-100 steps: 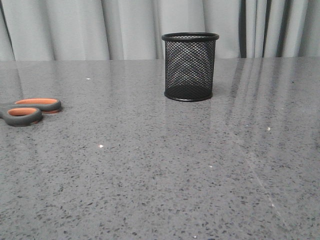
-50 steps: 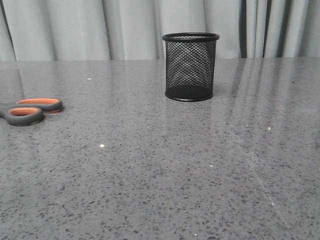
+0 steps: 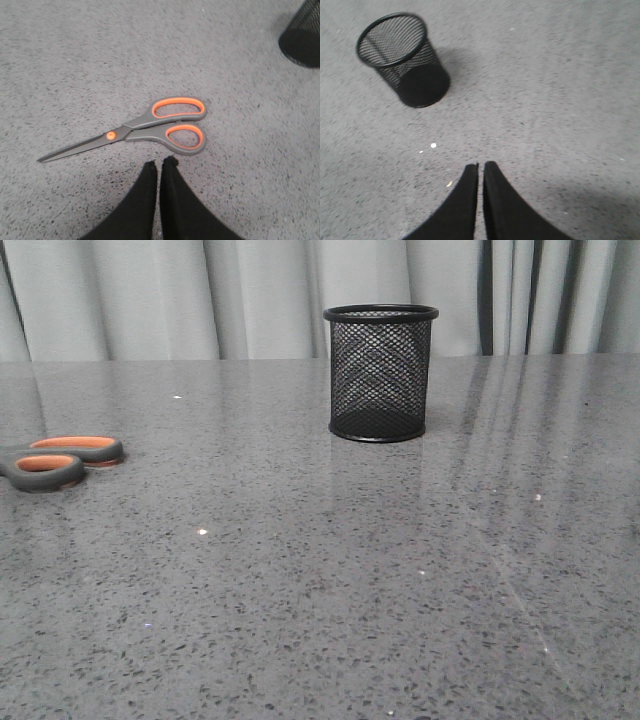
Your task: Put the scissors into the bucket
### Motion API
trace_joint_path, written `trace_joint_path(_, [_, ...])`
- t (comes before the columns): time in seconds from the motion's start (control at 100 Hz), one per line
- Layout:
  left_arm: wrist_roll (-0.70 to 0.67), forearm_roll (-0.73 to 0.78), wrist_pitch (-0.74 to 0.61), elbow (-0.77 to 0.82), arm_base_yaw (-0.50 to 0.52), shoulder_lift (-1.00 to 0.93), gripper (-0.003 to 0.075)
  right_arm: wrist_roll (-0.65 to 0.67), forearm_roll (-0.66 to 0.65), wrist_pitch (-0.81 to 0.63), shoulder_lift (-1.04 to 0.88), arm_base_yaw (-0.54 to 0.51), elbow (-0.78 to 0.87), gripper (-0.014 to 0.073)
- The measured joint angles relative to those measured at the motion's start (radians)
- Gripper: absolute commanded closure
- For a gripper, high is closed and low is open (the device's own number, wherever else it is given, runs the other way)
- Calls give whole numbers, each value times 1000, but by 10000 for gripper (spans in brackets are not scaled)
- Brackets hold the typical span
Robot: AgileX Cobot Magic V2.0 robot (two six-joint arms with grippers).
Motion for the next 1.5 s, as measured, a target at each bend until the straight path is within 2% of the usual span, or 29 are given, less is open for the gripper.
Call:
trace_joint_path(0.07, [54, -31, 19, -10, 0, 23, 566, -35, 43, 20, 27, 0, -15, 353])
trace_joint_path(0.15, [102, -62, 31, -17, 0, 48, 419, -50, 66, 37, 53, 0, -29, 221])
trace_joint_path(0.22, [123, -75, 43, -18, 0, 65, 322, -57, 73, 46, 75, 0, -35, 187])
trace_joint_path(0.26, [137, -80, 51, -19, 0, 74, 297, -61, 73, 51, 82, 0, -41, 189])
trace_joint_path(0.49, [292, -83, 140, -69, 0, 168, 333, -62, 79, 51, 96, 0, -45, 189])
trace_joint_path(0.7, [458, -72, 220, -209, 0, 361, 333, -62, 81, 51, 96, 7, -45, 189])
trace_joint_path(0.87, [719, -18, 324, -330, 0, 550, 333, -76, 81, 51, 96, 51, -45, 189])
trace_joint_path(0.99, [855, -3, 338, -389, -4, 641, 333, -83, 81, 51, 96, 73, -45, 189])
trace_joint_path(1.22, [923, 148, 340, -475, -69, 744, 330, -89, 82, 51, 96, 86, -45, 189])
trace_joint_path(1.5, [974, 262, 343, -478, -143, 840, 330, -89, 82, 49, 101, 89, -45, 189])
